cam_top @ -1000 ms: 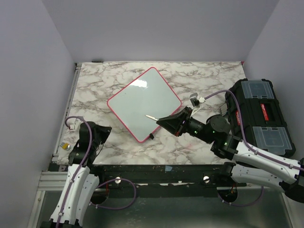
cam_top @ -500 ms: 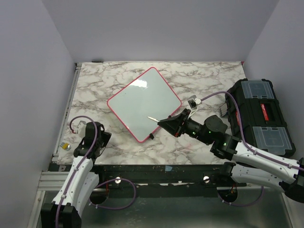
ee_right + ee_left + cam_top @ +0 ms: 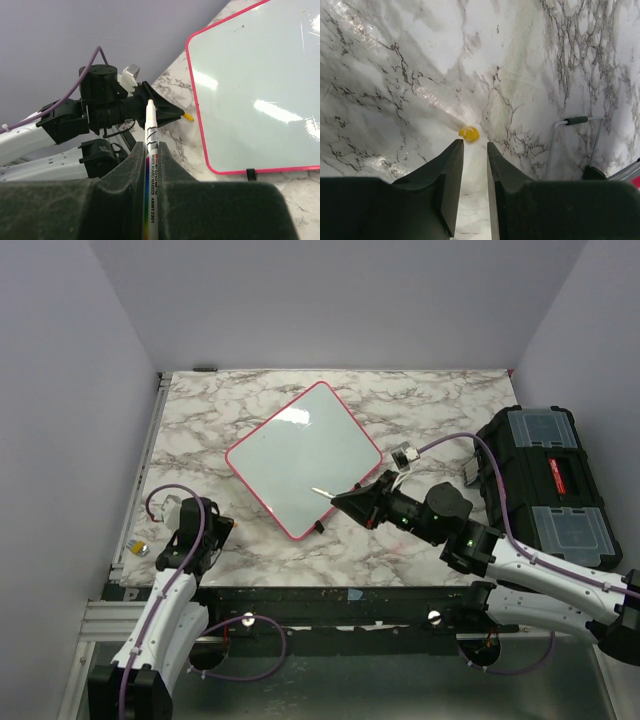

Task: Write a sentence on the whiteboard
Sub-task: Place the pen cap at the center of the board.

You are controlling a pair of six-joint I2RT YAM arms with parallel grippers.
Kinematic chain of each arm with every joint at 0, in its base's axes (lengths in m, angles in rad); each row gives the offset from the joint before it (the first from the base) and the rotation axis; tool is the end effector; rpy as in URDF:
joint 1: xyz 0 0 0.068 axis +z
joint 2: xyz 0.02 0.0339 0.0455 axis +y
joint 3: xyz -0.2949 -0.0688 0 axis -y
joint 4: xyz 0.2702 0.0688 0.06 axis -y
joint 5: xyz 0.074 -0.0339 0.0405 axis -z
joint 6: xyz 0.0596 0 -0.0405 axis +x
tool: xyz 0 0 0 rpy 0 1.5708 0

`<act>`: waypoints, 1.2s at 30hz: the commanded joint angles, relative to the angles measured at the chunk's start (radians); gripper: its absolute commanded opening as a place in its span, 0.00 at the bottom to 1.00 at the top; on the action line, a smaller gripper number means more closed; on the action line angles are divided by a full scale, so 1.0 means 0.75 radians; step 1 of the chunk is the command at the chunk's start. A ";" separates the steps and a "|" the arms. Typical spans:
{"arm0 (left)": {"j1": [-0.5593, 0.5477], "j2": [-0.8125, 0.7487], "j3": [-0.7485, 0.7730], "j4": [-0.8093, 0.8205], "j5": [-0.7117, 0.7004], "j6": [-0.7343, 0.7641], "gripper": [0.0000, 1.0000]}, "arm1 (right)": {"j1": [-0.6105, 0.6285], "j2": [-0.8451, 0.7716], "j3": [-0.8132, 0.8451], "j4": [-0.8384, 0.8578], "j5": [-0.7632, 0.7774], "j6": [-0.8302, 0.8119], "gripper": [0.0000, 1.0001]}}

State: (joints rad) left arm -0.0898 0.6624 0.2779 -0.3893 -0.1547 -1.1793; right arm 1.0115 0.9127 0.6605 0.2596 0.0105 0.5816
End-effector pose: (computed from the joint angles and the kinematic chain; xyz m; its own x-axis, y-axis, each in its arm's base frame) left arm 0.1557 -0.0048 0.1563 -0.2460 -0.8948 -0.3725 -0.6515 0.4372 -0.6201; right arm 0.1331 0.2115 0.3385 -0.4593 0.3016 -0.8355 -0.7057 0.4473 0.5494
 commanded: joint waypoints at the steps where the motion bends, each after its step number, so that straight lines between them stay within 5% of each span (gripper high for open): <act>1: 0.014 -0.055 -0.042 0.044 -0.035 0.001 0.31 | 0.005 0.016 -0.020 -0.021 0.029 -0.011 0.01; 12: 0.020 -0.229 -0.036 -0.046 -0.065 -0.010 0.68 | 0.005 0.014 0.003 -0.052 0.025 -0.019 0.01; 19: 0.020 -0.340 0.092 -0.154 -0.051 0.135 0.81 | 0.007 -0.002 -0.002 -0.074 0.029 -0.024 0.01; 36: 0.020 -0.152 0.733 -0.311 0.221 0.745 0.89 | 0.005 -0.059 0.009 -0.144 0.021 -0.050 0.01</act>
State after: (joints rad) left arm -0.0803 0.4747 0.7082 -0.5781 -0.0708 -0.8322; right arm 1.0115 0.8913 0.6586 0.1825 0.0105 0.5640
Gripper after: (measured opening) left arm 0.887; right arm 0.111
